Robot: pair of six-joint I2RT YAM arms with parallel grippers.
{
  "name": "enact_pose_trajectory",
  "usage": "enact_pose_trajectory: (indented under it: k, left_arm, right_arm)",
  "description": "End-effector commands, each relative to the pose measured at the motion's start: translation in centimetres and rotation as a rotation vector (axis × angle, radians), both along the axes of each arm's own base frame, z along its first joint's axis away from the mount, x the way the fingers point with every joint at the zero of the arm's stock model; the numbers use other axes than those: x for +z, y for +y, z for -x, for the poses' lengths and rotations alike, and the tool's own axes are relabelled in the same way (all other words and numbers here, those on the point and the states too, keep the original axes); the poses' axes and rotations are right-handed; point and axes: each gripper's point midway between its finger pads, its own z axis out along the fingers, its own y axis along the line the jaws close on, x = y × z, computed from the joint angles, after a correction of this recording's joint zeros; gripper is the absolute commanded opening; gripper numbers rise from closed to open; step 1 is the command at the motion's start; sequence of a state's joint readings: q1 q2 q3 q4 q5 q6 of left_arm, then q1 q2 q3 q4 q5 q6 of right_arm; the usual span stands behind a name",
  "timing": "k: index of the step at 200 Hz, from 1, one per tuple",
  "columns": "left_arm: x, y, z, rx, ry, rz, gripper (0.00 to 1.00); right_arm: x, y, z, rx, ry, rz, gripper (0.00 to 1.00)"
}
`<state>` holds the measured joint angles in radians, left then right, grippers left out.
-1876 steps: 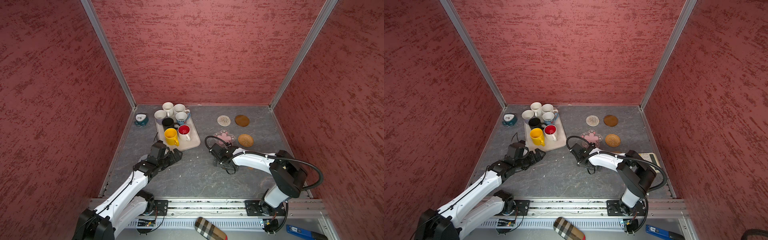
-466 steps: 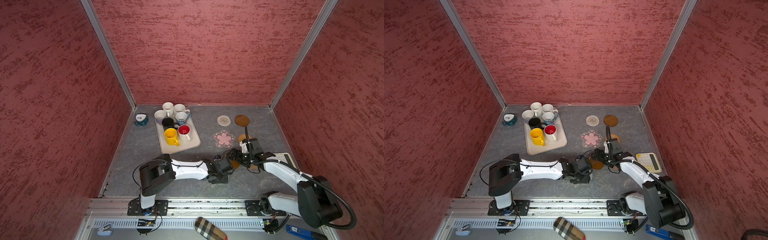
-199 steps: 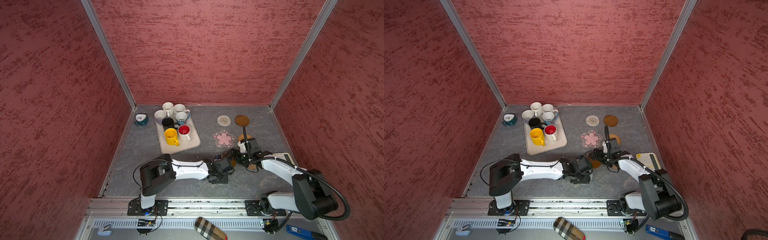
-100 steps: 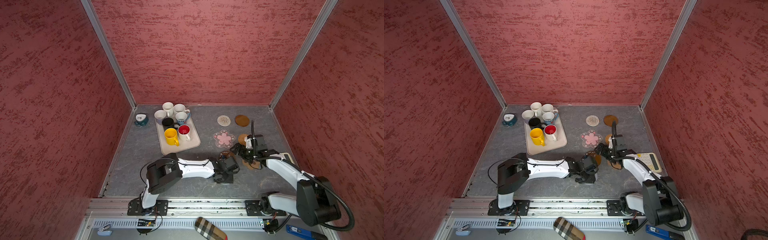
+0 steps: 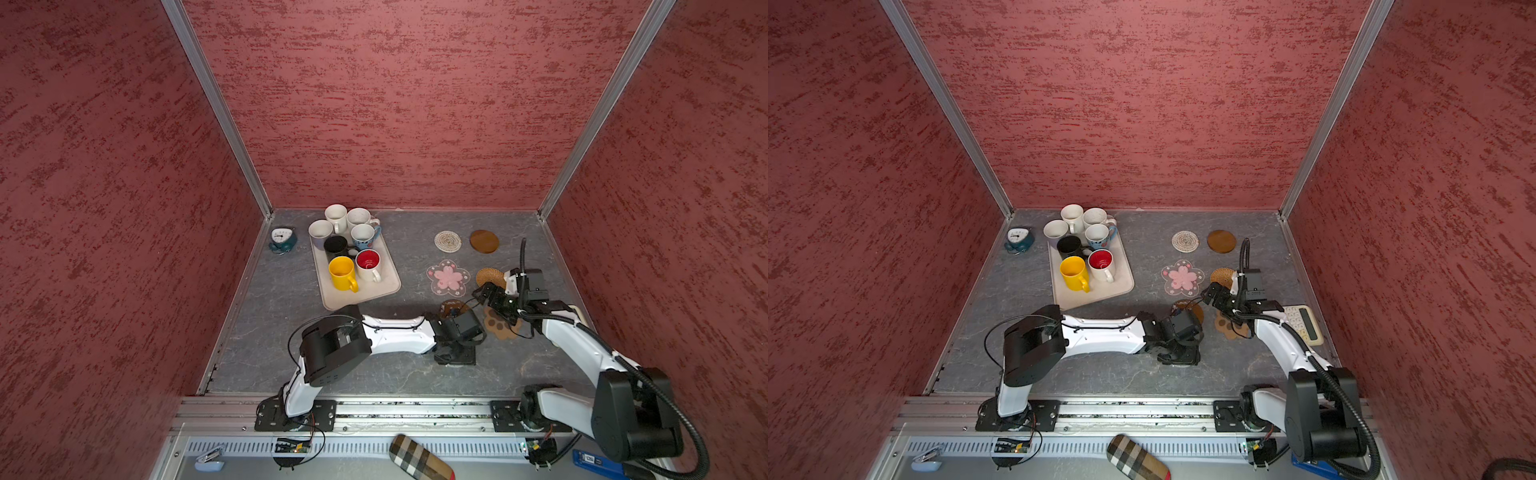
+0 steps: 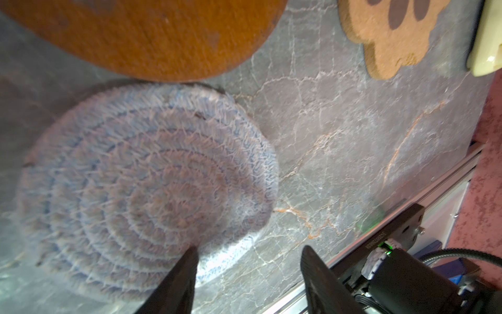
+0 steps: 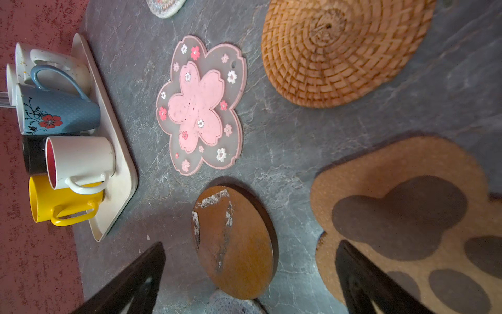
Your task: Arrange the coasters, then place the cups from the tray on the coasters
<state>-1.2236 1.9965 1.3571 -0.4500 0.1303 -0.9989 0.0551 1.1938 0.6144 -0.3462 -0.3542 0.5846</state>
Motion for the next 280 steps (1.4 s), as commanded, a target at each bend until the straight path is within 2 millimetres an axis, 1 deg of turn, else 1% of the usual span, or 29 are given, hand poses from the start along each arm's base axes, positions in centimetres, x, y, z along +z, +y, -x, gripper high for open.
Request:
enact_pose_trajectory:
  k: [1, 9, 25, 49, 73, 87, 98, 103, 112, 130, 140, 143, 160, 186, 210, 219, 232, 241, 280]
  left_arm:
    - [1.1, 0.6, -0.1, -0.006, -0.020, -0.015, 0.78]
    - [1.7, 0.4, -0.1, -0.010, -0.031, -0.005, 0.83]
    - [3.4, 0.1, -0.3, -0.020, -0.059, 0.024, 0.89]
    - [6.4, 0.0, -1.0, -0.020, -0.113, 0.068, 0.92]
    - [9.7, 0.8, -1.7, -0.007, -0.167, 0.103, 0.93]
    - [11.4, 1.9, -2.4, 0.001, -0.210, 0.110, 0.95]
    - [12.7, 3.2, -2.9, 0.003, -0.250, 0.110, 1.00]
    - [13.4, 3.8, -3.3, 0.006, -0.272, 0.110, 1.00]
    - [14.3, 5.3, -3.8, 0.015, -0.302, 0.104, 0.99]
    - [15.4, 8.9, -5.4, 0.072, -0.331, 0.094, 0.99]
    - [15.3, 11.1, -6.1, 0.107, -0.334, 0.085, 0.99]
    - [15.6, 11.6, -6.3, 0.121, -0.340, 0.090, 0.99]
    - [15.3, 15.0, -7.1, 0.184, -0.346, 0.077, 0.99]
    - [14.2, 19.6, -8.0, 0.278, -0.342, 0.058, 1.00]
    - [12.3, 23.1, -8.4, 0.347, -0.321, 0.033, 0.99]
    - [11.6, 24.0, -8.5, 0.366, -0.309, 0.029, 0.99]
    - [10.6, 25.1, -8.5, 0.389, -0.295, 0.025, 0.99]
    - [10.1, 25.8, -8.6, 0.403, -0.287, 0.021, 1.00]
    - [9.1, 27.8, -8.8, 0.436, -0.274, 0.019, 0.99]
  right_arm:
    - [1.0, -0.7, -0.5, -0.011, -0.036, 0.036, 0.99]
    - [1.1, -0.8, -0.5, -0.014, -0.037, 0.042, 0.99]
    - [1.4, -1.0, -0.6, -0.019, -0.044, 0.054, 0.99]
    - [2.1, -1.2, -0.6, -0.020, -0.059, 0.071, 0.99]
    - [2.7, -1.3, -0.6, -0.019, -0.070, 0.082, 0.99]
    - [2.8, -1.4, -0.4, -0.015, -0.070, 0.089, 0.99]
    - [2.9, -1.3, -0.3, -0.006, -0.065, 0.094, 0.98]
    - [2.9, -1.3, -0.2, -0.001, -0.061, 0.097, 0.97]
    - [2.9, -1.3, 0.0, 0.005, -0.054, 0.109, 0.95]
    - [2.9, -0.9, 0.9, 0.031, -0.046, 0.137, 0.94]
    - [2.8, -0.2, 1.5, 0.054, -0.040, 0.151, 0.94]
    - [2.8, 0.0, 1.7, 0.060, -0.038, 0.156, 0.94]
    - [2.5, 1.4, 2.9, 0.099, -0.023, 0.189, 0.95]
    - [1.5, 3.1, 5.0, 0.125, 0.008, 0.223, 0.95]
    - [0.4, 4.7, 7.1, 0.156, 0.036, 0.227, 0.94]
    - [0.1, 5.5, 7.8, 0.172, 0.045, 0.221, 0.91]
    - [-0.6, 6.5, 8.6, 0.196, 0.063, 0.229, 0.85]
    - [-1.0, 7.0, 9.0, 0.209, 0.075, 0.245, 0.83]
    - [-2.5, 8.8, 10.6, 0.240, 0.113, 0.270, 0.72]
